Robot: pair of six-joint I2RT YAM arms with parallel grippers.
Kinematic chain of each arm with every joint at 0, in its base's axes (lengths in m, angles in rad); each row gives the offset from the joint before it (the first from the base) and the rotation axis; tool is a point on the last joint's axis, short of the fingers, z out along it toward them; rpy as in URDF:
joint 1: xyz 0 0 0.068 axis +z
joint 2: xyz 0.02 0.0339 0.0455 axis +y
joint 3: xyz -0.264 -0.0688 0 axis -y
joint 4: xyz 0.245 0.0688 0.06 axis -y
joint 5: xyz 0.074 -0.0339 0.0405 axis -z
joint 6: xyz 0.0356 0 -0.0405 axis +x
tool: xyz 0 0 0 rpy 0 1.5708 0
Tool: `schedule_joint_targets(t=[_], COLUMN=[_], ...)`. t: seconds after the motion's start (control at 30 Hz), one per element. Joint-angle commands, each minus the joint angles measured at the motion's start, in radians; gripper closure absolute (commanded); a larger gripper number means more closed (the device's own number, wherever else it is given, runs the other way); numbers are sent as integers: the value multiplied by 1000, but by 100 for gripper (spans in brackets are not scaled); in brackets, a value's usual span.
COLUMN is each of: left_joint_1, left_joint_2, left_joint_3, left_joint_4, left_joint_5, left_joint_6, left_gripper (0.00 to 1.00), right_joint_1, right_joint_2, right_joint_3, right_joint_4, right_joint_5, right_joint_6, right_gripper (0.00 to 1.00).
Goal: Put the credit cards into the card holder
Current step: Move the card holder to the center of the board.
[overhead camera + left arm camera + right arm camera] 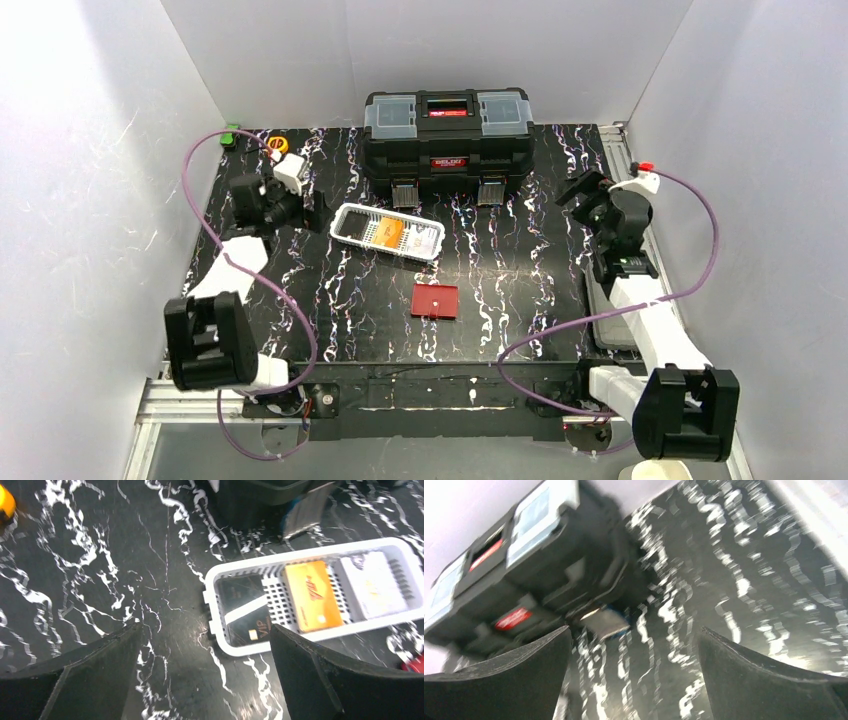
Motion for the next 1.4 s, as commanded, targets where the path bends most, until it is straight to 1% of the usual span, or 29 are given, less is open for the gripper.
schedule_joint_targets(t=[0.0,0.07,0.17,0.2,0.23,0.27,0.3,0.4,0.43,0.5,0.53,0.63,0.73,0.8,0.97,1.03,1.2,1.23,1.37], left_joint_1=[50,65,78,83,90,94,95,95,96,94,92,84,79,79,79,80,79,80,79], left_joint_2=[-187,-264,-331,-345,-356,-358,-357,-344,-336,-326,-322,-333,-370,-403,-456,-457,-459,-462,-481], left_joint_3=[74,100,165,173,183,198,206,225,236,257,265,264,247,229,210,214,223,220,204], left_joint_4=[-485,-512,-606,-632,-669,-733,-772,-793,-819,-923,-981,-1145,-1230,-1250,-1271,-1288,-1330,-1333,-1325], left_joint_5=[188,179,175,206,274,361,416,509,537,574,576,543,514,503,499,497,488,488,493], left_joint_6=[200,166,91,92,132,203,237,220,249,370,437,631,734,757,755,753,775,775,775], left_gripper=[1,1,1,1,1,1,1,1,1,1,1,1,1,1,1,1,1,1,1], right_joint_1=[117,286,501,551,589,635,677,801,835,869,877,906,952,988,1061,1082,1104,1106,1108], right_joint_2=[60,94,158,180,198,215,234,300,315,331,333,340,376,417,570,634,755,777,815], right_joint_3=[95,163,225,237,242,241,239,241,242,227,215,185,202,244,393,444,551,562,579], right_joint_4=[-183,-294,-402,-435,-442,-442,-441,-468,-484,-497,-497,-490,-498,-517,-564,-562,-563,-565,-575], right_joint_5=[-288,-156,-34,-22,-30,-36,-37,-11,13,24,13,4,65,118,241,270,282,278,251], right_joint_6=[48,-77,-181,-191,-189,-189,-189,-176,-169,-147,-131,-99,-104,-116,-148,-169,-198,-200,-201], right_gripper=[0,0,0,0,0,0,0,0,0,0,3,6,3,2,2,2,2,3,13])
